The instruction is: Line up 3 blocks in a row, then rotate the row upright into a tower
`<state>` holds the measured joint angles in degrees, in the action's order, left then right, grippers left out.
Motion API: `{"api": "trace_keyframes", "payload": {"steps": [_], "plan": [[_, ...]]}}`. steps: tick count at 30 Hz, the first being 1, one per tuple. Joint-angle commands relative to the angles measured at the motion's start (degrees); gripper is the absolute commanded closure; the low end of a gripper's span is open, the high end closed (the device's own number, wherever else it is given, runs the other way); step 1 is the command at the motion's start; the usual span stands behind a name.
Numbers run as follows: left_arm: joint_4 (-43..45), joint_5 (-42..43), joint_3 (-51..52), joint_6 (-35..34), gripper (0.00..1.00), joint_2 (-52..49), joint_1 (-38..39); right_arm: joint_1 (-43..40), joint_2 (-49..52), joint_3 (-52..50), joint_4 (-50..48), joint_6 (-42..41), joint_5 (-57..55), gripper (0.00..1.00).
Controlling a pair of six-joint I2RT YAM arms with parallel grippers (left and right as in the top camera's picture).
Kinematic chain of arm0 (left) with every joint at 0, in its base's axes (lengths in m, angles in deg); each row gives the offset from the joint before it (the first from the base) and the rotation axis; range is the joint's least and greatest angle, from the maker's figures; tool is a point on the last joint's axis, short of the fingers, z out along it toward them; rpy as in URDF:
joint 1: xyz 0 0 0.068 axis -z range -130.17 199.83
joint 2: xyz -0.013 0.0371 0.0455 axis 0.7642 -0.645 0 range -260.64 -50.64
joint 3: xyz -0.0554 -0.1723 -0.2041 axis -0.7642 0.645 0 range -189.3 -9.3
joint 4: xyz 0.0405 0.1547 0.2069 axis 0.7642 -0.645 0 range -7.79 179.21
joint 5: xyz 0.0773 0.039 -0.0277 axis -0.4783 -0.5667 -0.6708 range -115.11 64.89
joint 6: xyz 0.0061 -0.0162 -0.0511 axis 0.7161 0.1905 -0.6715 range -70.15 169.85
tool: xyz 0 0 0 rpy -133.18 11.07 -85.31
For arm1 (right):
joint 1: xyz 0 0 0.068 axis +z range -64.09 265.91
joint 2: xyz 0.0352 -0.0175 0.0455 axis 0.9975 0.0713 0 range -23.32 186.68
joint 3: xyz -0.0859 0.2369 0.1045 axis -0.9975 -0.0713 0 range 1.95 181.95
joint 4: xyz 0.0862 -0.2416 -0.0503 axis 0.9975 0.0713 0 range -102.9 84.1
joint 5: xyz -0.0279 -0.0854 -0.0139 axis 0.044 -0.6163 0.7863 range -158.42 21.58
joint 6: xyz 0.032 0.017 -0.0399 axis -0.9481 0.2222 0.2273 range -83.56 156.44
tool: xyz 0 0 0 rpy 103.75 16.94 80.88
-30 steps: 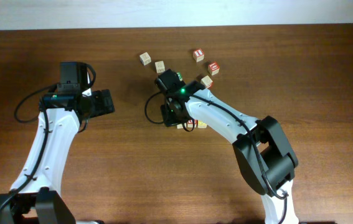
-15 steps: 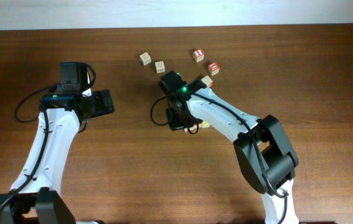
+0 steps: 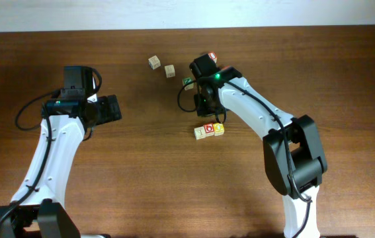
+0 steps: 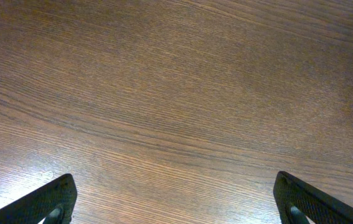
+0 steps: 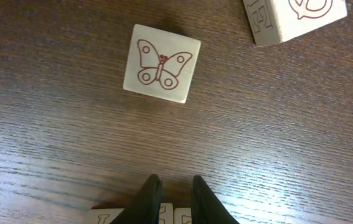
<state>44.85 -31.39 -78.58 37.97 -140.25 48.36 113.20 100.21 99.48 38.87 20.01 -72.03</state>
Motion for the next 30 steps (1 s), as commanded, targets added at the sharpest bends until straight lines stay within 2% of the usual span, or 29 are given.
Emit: {"api": "trace_keyframes", "payload": {"steps": [1, 2, 4, 23, 25, 27, 30], "plan": [[0.1, -0.4, -1.0, -0.9, 0.01, -0.2, 0.0, 0.0, 1.4, -0.5, -0.2, 0.1, 0.6, 0.85], [0.1, -0.5, -1.0, -0.9, 0.01, -0.2, 0.0, 0.1, 2.5, -0.5, -0.1, 0.1, 1.5, 0.89], [0.1, -0.5, -1.0, -0.9, 0.01, -0.2, 0.0, 0.1, 3.5, -0.6, 0.0, 0.1, 3.0, 0.90], [0.1, -0.5, -1.0, -0.9, 0.01, -0.2, 0.0, 0.1, 3.5, -0.6, 5.7, -2.0, 3.6, 0.90], [0.1, -0.5, -1.0, -0.9, 0.01, -0.2, 0.0, 0.1, 3.5, -0.6, 5.0, -2.0, 3.6, 0.89], [0.1, -0.5, -1.0, -0.9, 0.01, -0.2, 0.0, -0.2, 3.5, 0.6, 4.4, -2.0, 3.6, 0.81], [0.1, -0.5, -1.0, -0.9, 0.01, -0.2, 0.0, -1.6, 3.5, 7.6, 10.5, -2.0, 3.7, 0.81]]}}
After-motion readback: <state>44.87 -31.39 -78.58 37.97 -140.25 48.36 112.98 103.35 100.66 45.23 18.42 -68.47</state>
